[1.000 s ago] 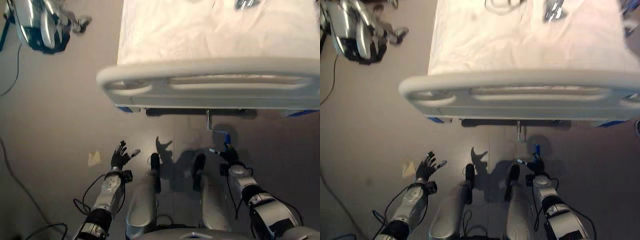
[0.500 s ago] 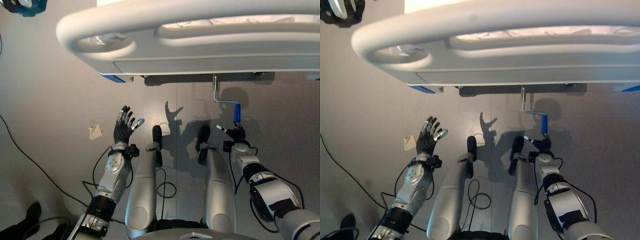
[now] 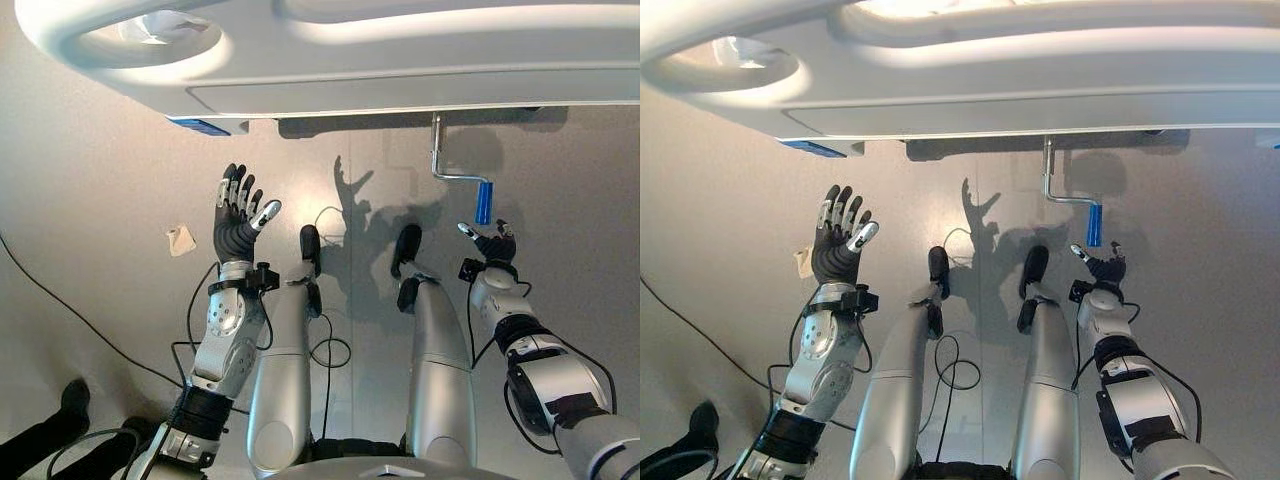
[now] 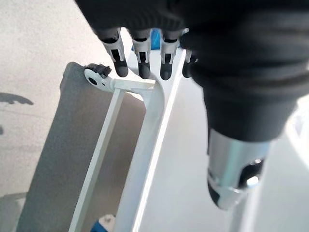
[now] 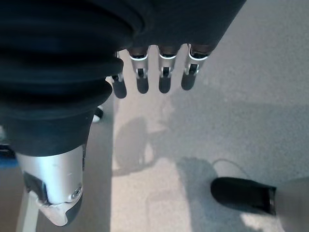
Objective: Raise the hospital bed
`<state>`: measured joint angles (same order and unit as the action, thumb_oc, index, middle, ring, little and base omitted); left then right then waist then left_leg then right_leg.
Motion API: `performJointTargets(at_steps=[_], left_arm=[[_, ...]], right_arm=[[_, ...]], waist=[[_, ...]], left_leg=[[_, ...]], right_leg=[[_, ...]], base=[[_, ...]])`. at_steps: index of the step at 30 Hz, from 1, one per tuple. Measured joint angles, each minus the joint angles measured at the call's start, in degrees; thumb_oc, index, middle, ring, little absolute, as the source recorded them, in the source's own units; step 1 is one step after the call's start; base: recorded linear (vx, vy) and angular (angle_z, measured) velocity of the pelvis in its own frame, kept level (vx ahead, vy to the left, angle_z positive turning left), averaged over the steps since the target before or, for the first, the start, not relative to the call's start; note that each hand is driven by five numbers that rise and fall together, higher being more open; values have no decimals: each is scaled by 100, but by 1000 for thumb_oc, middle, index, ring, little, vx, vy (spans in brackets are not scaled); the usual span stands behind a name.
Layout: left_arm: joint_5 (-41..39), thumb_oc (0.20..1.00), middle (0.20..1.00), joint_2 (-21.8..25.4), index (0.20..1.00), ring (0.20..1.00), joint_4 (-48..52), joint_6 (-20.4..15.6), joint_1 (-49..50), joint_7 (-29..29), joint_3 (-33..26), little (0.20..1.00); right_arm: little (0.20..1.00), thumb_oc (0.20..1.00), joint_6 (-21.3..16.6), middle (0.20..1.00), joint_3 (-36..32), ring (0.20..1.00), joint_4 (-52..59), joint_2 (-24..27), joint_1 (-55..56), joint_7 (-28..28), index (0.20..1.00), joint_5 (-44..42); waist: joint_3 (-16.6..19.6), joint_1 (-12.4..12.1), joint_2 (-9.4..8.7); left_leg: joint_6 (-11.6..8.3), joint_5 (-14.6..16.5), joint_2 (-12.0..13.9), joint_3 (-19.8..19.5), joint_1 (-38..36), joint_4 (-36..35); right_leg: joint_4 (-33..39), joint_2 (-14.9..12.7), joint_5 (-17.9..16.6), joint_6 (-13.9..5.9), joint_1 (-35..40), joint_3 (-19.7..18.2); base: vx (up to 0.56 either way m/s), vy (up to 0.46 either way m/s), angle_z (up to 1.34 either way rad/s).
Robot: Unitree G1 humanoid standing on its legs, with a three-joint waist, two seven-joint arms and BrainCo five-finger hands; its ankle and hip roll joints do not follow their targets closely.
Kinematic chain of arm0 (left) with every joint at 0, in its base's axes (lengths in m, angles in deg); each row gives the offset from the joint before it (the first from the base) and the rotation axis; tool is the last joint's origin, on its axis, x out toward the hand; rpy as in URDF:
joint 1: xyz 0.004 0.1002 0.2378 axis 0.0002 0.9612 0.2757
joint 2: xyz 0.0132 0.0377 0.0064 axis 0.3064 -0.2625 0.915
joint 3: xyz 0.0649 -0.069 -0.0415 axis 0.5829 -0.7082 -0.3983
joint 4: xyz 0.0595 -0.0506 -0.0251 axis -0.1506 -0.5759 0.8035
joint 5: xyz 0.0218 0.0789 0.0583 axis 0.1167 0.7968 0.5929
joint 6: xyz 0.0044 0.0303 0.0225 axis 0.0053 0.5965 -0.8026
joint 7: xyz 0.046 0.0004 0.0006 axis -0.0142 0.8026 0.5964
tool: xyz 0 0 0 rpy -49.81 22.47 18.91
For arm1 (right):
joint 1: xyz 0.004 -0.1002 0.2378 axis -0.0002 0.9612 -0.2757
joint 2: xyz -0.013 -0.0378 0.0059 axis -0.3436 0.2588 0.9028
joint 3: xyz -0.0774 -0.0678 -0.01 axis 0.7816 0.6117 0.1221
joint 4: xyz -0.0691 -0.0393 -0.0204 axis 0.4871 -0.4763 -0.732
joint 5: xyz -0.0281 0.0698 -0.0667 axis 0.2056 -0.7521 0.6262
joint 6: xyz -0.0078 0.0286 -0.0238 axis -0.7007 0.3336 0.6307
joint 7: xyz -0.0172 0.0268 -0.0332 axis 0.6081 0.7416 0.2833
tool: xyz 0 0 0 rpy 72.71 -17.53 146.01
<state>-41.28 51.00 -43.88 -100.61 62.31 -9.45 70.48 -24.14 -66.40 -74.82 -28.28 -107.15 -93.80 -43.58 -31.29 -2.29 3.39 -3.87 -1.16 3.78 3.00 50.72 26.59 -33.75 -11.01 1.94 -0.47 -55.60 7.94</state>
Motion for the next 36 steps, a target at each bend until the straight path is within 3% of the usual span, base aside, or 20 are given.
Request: performJointTargets(at_steps=[22, 31, 36], left_arm=[[-65, 1000, 1000, 229, 1000, 1000, 313, -5, 134, 271, -58, 1000], [-174, 1000, 1000, 348, 1000, 1000, 385, -9, 141, 371, -111, 1000], [-173, 1000, 1000, 373, 1000, 1000, 407, -11, 207, 392, -154, 1000]], right_arm=[[1000, 1000, 79, 1000, 207, 1000, 290, 210, -565, -163, 1000, 16], [1000, 1000, 122, 1000, 362, 1000, 180, 328, -944, -147, 1000, 70], [1000, 1000, 181, 1000, 436, 1000, 603, 365, -612, -124, 1000, 260]], waist=[[-13, 95, -278], [-11, 115, -296], [-8, 94, -300]], left_leg=[[0, 165, 33, -3, 508, 265], [33, 172, 13, 0, 792, 410], [42, 210, 13, -3, 671, 406]], right_leg=[[-170, 19, 91, 42, -475, -31], [-264, -18, 53, 35, -717, -50], [-255, -16, 89, 28, -604, -50]], base=[[17, -1, 0], [14, 2, 0], [16, 0, 0]])
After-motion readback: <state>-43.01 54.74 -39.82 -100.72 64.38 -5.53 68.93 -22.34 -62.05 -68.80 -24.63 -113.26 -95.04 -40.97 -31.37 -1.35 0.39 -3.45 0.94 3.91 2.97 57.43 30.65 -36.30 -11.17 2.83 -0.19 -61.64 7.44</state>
